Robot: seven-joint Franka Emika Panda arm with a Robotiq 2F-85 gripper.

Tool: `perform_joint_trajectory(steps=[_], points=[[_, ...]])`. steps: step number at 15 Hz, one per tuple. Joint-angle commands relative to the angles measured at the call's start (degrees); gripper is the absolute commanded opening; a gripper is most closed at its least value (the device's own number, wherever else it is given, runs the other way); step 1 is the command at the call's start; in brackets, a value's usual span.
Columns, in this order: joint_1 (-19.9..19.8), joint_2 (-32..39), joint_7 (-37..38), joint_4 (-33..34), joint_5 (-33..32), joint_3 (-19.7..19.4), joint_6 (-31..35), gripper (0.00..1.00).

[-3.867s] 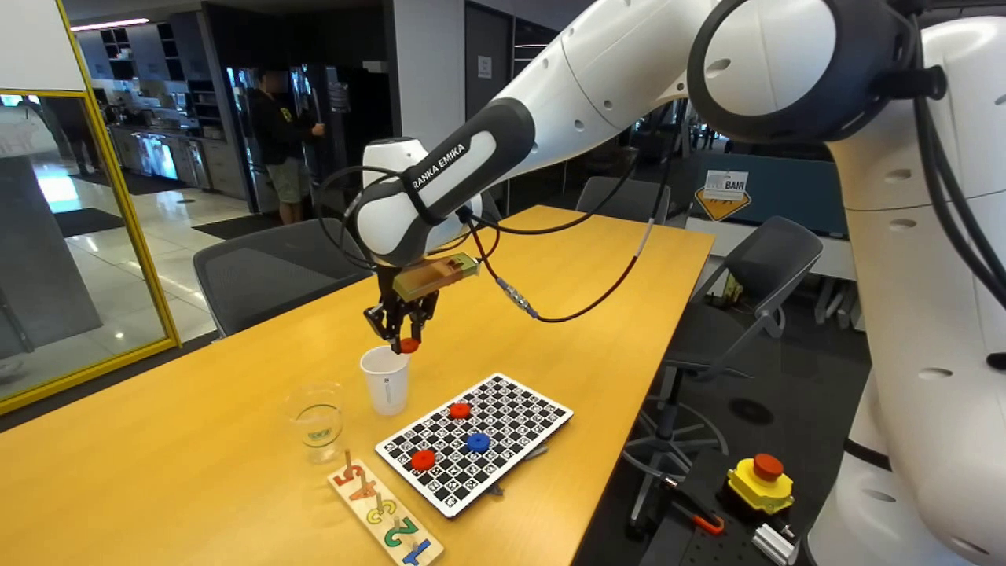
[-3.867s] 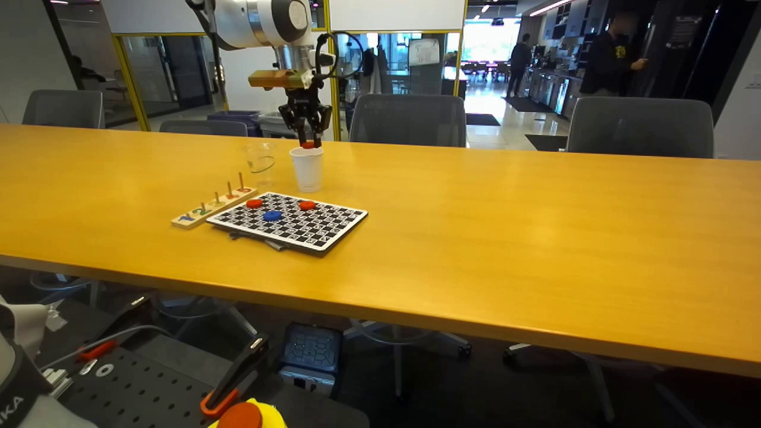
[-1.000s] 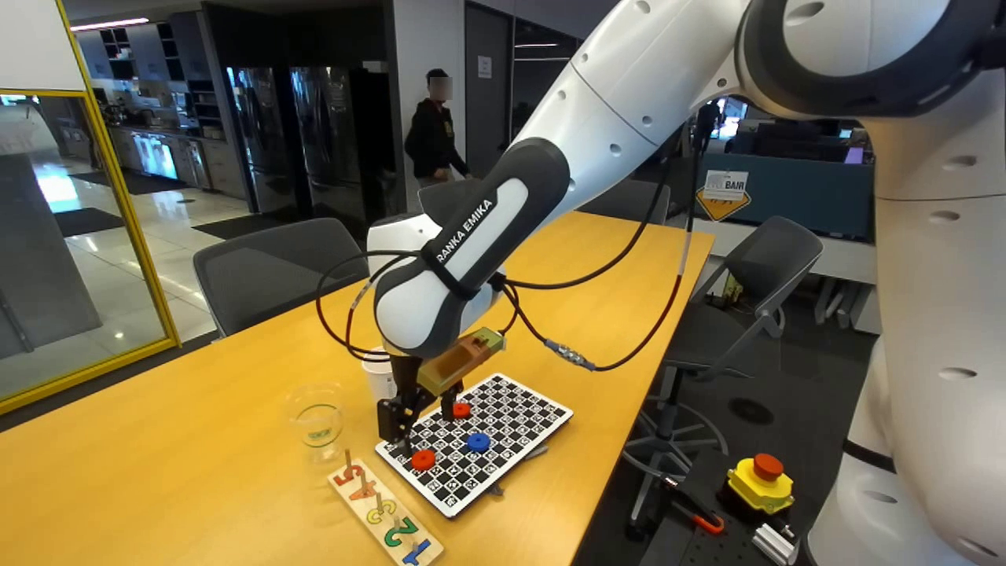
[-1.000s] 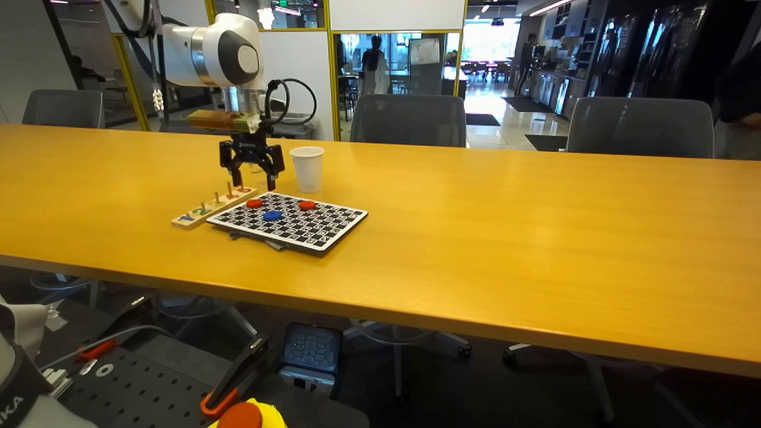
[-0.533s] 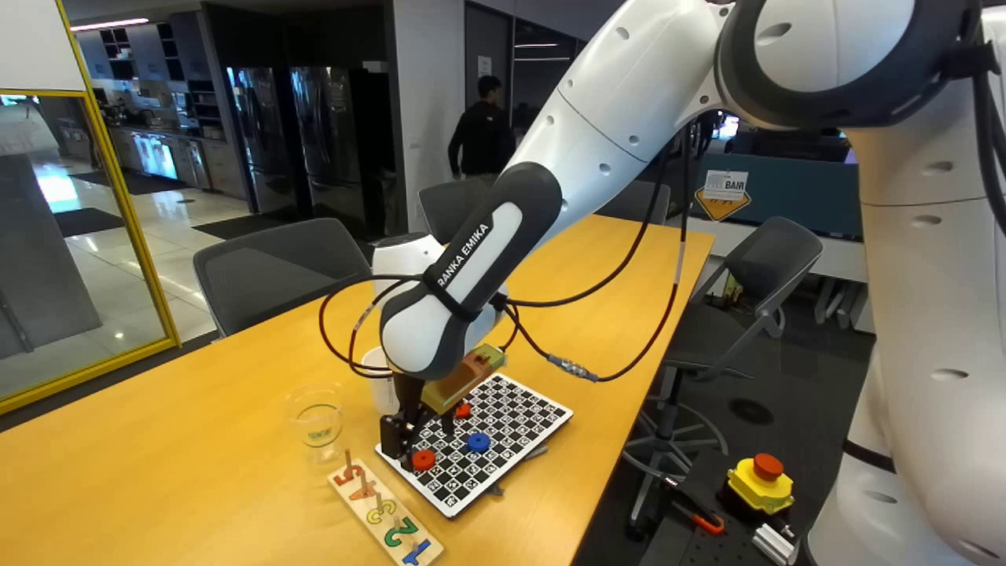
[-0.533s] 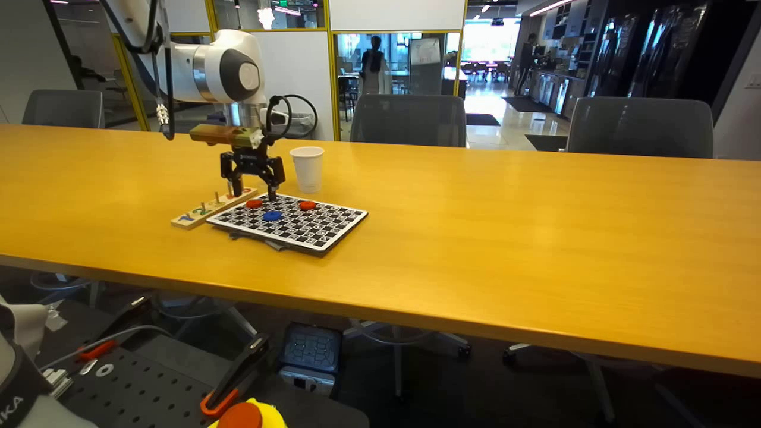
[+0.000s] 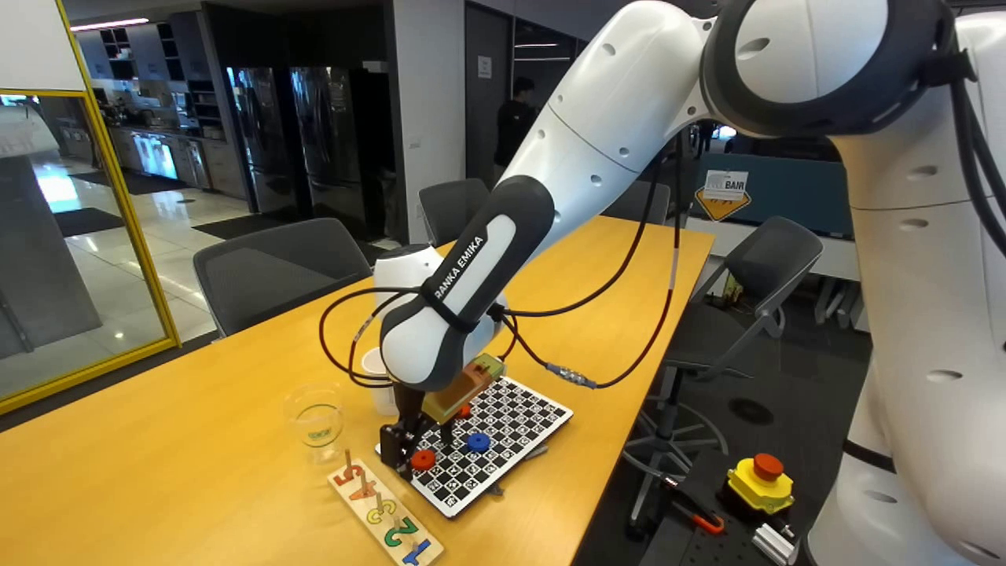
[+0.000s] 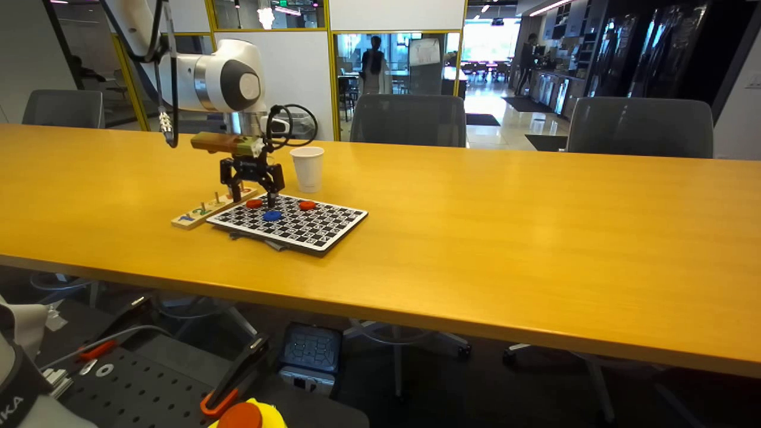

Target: Put the blue ring in the clear cup and the orange rings in the white cup

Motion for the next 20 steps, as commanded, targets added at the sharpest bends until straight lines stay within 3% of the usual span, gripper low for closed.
perform_joint_trajectory(steps=[1,3,4,6,12,13,20], points=[[-0.7,-0.2,-1.6,-0.1,1.5,0.8,1.4,1.00],[-0.6,-0.3,-1.5,-0.3,1.3,0.7,1.7,0.95],[-0.5,-0.3,-1.5,-0.3,1.2,0.7,1.9,0.72],[-0.4,-0.4,-1.3,-0.3,1.1,0.6,2.1,0.69],[-0.3,-0.9,-1.0,-0.2,0.8,0.5,2.1,0.23],[-0.2,-1.1,-0.9,-0.2,0.8,0.4,2.0,0.20],[-0.1,-4.7,-0.5,1.0,-0.5,-0.3,-1.5,0.23]])
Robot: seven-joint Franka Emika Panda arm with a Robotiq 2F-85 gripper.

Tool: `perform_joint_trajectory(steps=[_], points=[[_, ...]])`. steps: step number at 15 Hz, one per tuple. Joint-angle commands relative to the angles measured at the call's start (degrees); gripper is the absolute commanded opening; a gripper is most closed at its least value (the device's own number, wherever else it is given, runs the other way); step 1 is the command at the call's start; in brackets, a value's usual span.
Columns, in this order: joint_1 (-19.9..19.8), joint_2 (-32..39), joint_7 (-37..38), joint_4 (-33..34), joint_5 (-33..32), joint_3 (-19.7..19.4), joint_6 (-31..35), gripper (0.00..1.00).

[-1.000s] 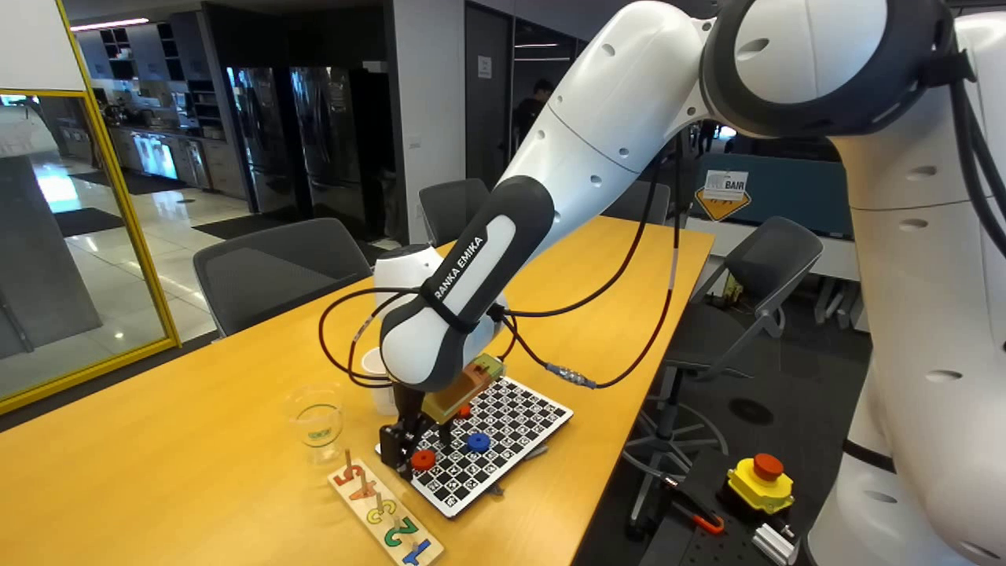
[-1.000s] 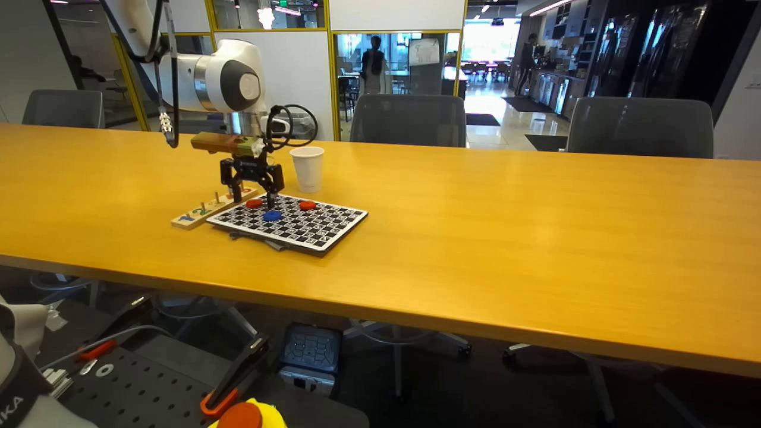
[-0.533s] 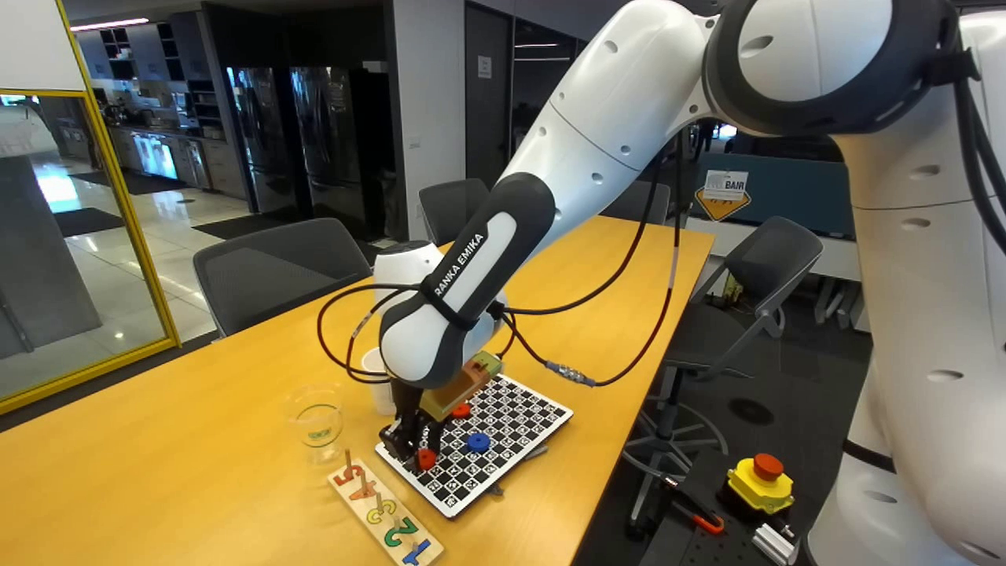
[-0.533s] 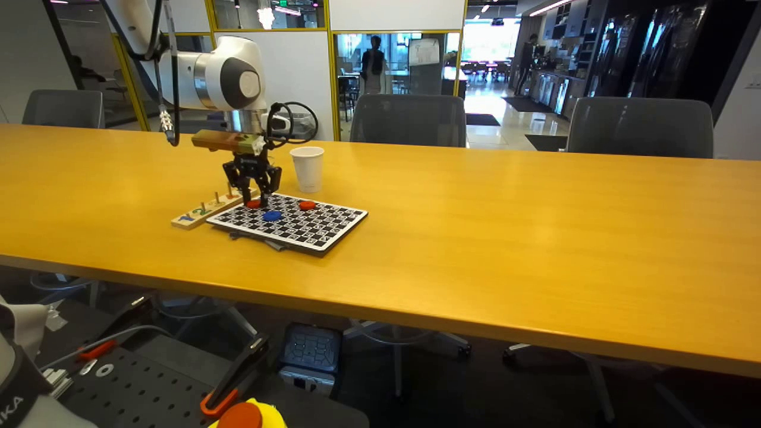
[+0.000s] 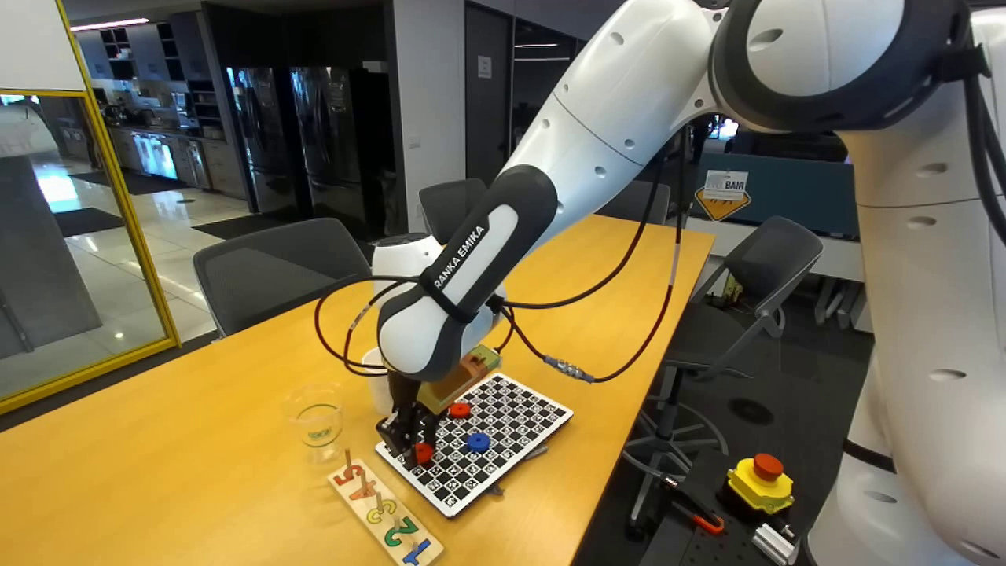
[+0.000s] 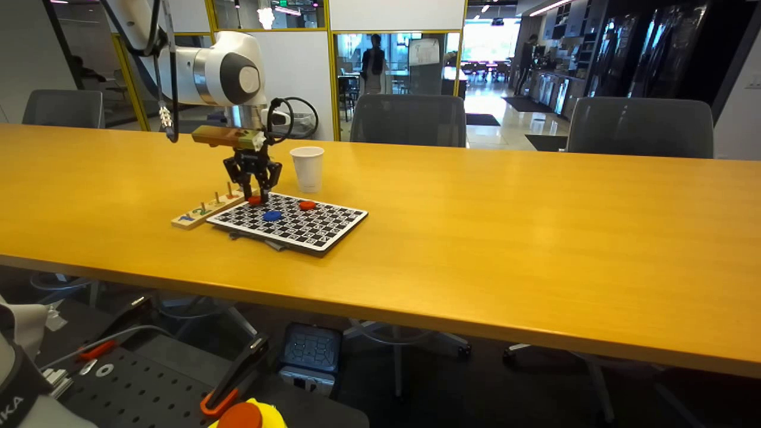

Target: Put the blue ring in the clear cup and the orange rings in the white cup

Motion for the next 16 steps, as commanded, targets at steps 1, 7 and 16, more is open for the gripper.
perform_joint_trajectory(steps=[1,7,16], points=[[-0.1,-4.3,-0.2,1.2,-0.9,-0.4,-3.1,0.23],[-0.3,-6.1,-0.3,8.0,-3.1,-1.1,-8.8,0.23],[-1.0,3.0,-1.3,23.9,-3.9,-2.3,-17.0,0.23]])
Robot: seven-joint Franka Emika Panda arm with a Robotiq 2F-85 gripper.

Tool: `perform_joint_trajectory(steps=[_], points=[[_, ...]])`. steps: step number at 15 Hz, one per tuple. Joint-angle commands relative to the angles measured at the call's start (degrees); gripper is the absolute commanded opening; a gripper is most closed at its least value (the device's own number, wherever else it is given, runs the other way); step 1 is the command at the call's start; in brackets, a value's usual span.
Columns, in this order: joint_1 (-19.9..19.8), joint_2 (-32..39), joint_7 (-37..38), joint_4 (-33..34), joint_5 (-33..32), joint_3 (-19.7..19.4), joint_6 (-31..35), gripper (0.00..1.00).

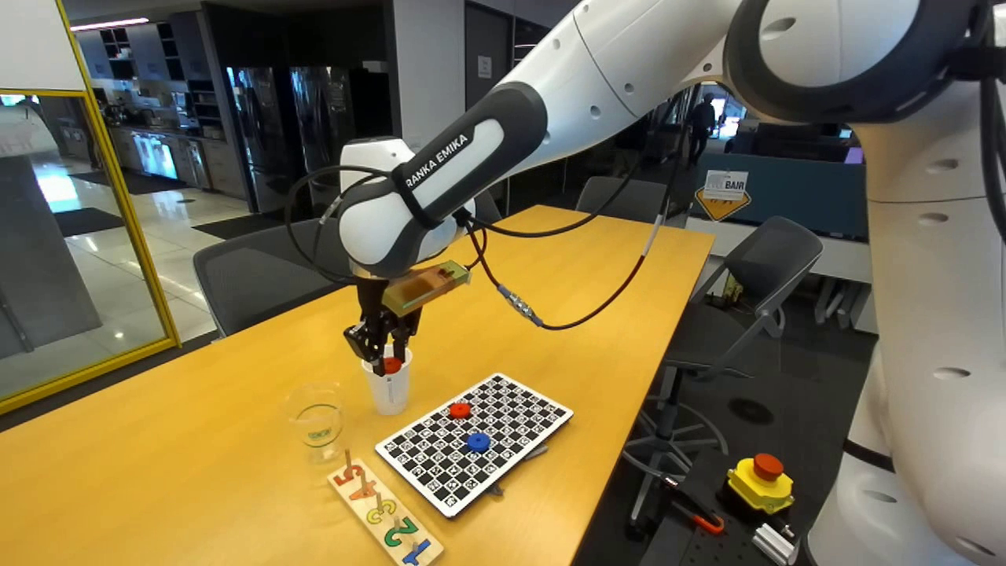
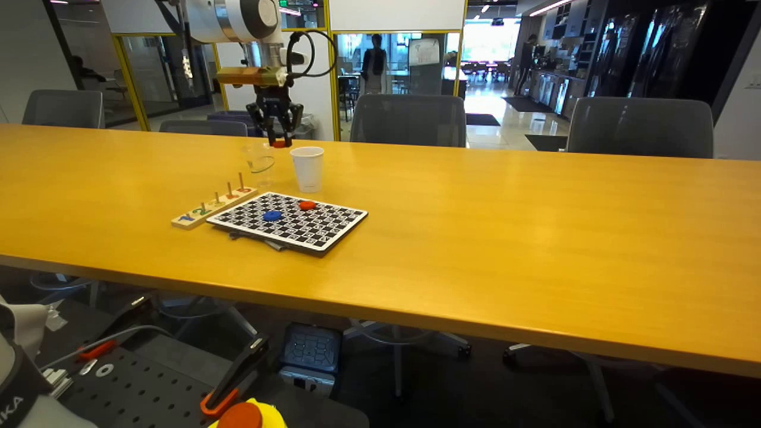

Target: Put the blue ring in the clear cup and the orange rings in the white cup

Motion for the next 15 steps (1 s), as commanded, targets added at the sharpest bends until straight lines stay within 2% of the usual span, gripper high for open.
perform_joint_trajectory(steps=[1,6,11,12,13,15], points=[[-0.6,5.8,-1.3,9.3,-0.8,-0.4,-4.5,0.23],[-1.4,11.6,-2.9,17.5,-0.3,-1.0,-8.3,0.23],[-2.0,15.2,-3.7,22.9,-0.1,-1.4,-10.7,0.23],[-2.0,15.6,-3.3,23.6,0.1,-1.4,-11.2,0.68],[-1.9,15.8,-3.1,24.0,-0.2,-1.6,-11.4,0.70],[-1.9,15.6,-2.7,23.8,-0.2,-1.7,-11.4,0.82]])
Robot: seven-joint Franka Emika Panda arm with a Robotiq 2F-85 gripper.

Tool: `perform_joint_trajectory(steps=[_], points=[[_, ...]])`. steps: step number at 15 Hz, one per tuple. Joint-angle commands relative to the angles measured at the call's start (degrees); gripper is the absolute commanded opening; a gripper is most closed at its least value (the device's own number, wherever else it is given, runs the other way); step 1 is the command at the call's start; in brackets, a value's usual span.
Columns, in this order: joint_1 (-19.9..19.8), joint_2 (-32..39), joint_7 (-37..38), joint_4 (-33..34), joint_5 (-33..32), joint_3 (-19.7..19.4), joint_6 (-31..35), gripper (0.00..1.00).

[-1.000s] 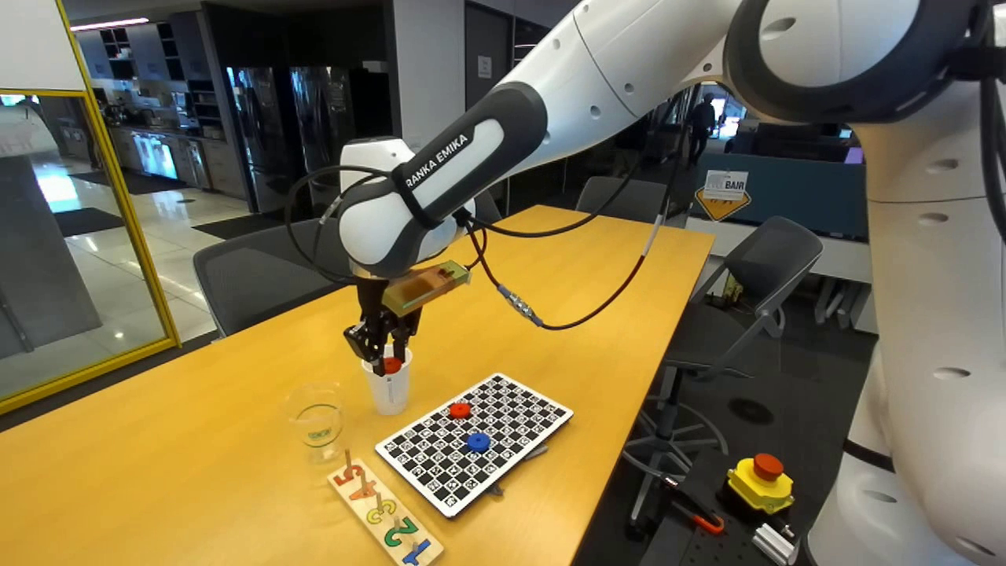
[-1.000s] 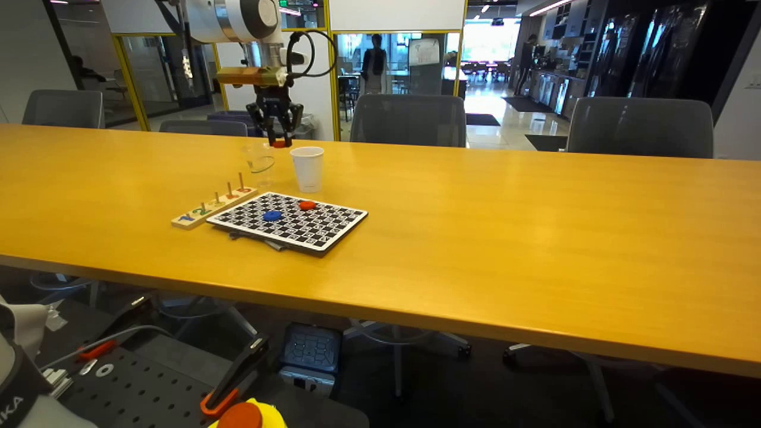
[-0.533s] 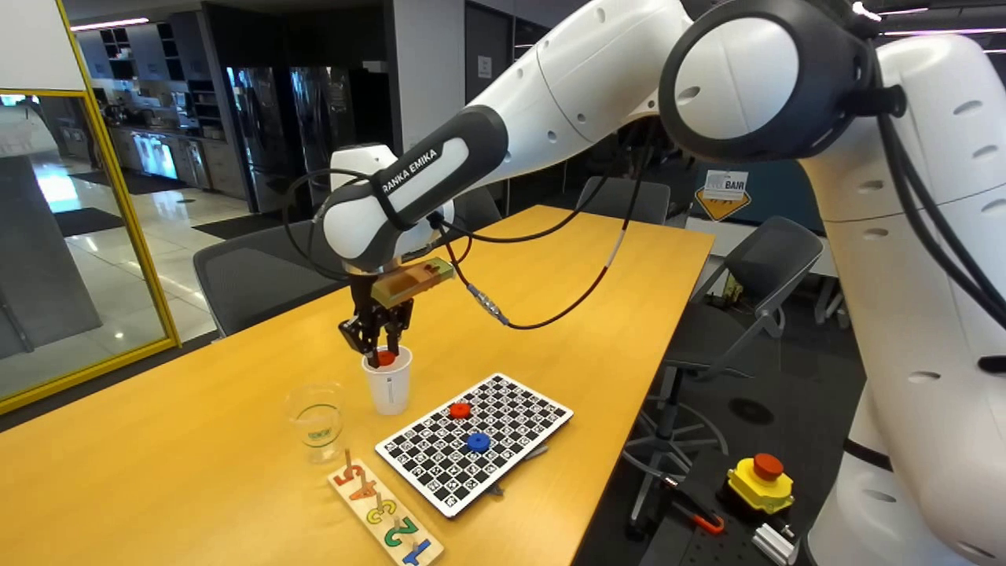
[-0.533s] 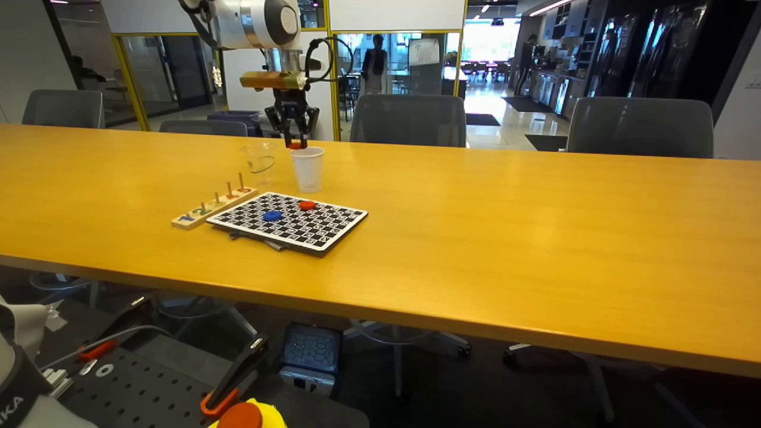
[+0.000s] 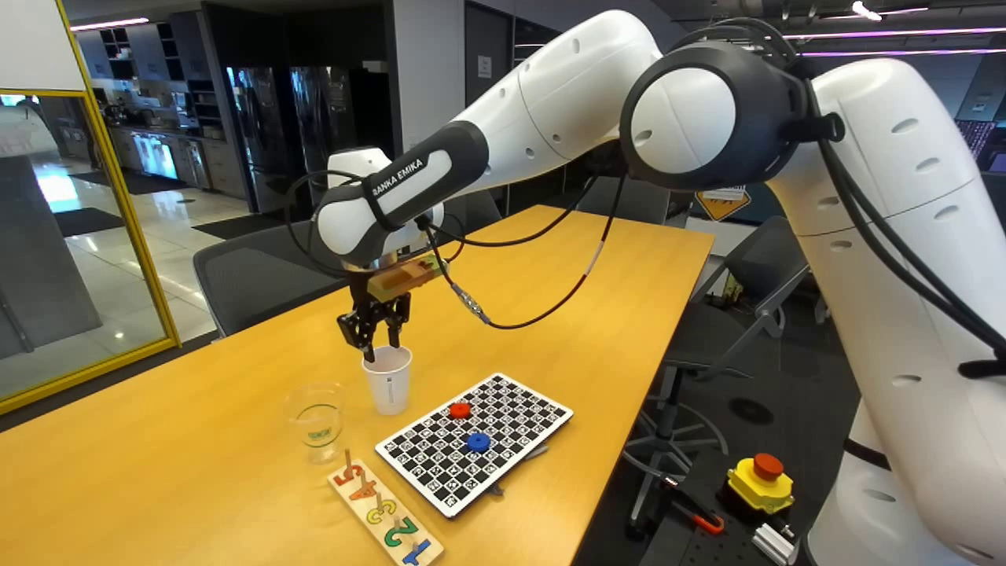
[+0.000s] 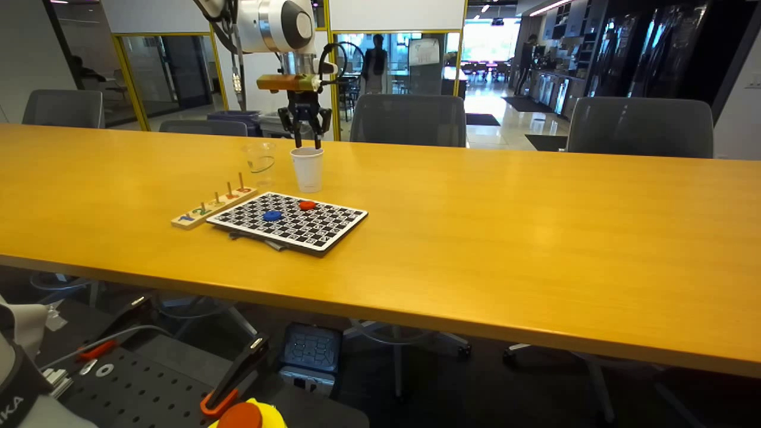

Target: Put the blue ring in the clear cup and the orange rings in the white cup

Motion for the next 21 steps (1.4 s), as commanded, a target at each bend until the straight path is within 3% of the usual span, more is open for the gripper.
perform_joint_trajectory(steps=[1,3,9,13,21], points=[[0.2,0.6,0.4,2.5,-0.3,-0.4,-1.8,0.91],[0.4,-1.0,1.2,0.4,-0.5,-0.6,-1.2,1.00],[1.0,-7.0,3.7,-9.2,-0.1,-0.4,0.7,1.00],[1.7,-13.1,7.1,-19.5,0.0,0.0,3.9,1.00],[0.1,-21.2,11.7,-39.2,4.1,0.3,15.8,1.00]])
